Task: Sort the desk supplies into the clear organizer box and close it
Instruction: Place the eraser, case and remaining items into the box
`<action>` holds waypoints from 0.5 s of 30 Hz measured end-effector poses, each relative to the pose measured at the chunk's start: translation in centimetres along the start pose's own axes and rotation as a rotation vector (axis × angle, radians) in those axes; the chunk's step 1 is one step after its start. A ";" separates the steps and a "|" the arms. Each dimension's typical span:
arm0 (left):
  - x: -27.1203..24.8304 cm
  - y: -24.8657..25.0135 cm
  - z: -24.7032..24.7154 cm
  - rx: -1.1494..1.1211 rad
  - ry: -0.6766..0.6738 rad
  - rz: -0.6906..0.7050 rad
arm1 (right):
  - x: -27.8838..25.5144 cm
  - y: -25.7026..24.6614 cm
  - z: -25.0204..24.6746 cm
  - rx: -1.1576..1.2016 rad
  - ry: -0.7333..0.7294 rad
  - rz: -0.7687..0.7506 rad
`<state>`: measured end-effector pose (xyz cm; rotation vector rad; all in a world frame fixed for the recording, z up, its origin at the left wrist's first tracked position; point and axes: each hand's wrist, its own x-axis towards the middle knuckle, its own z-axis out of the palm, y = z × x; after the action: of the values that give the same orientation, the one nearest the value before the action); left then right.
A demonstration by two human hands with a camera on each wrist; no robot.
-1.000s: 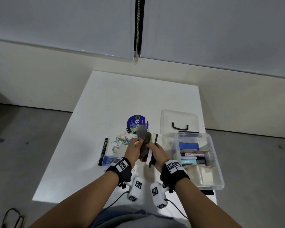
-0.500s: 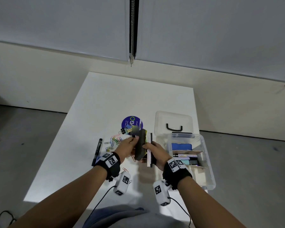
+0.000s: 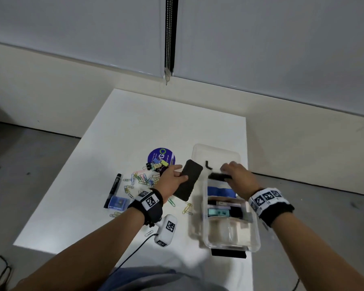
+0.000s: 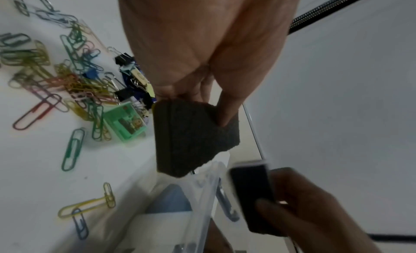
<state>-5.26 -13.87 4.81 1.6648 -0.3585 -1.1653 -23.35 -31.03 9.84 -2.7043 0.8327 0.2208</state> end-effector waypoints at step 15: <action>-1.8 0.6 3.4 0.107 -0.004 0.057 | 1.0 1.4 5.6 -0.291 -0.214 -0.100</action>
<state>-8.80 -14.78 6.30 1.7336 -0.4747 -1.1240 -23.67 -30.83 4.03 -2.9098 0.6430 0.6408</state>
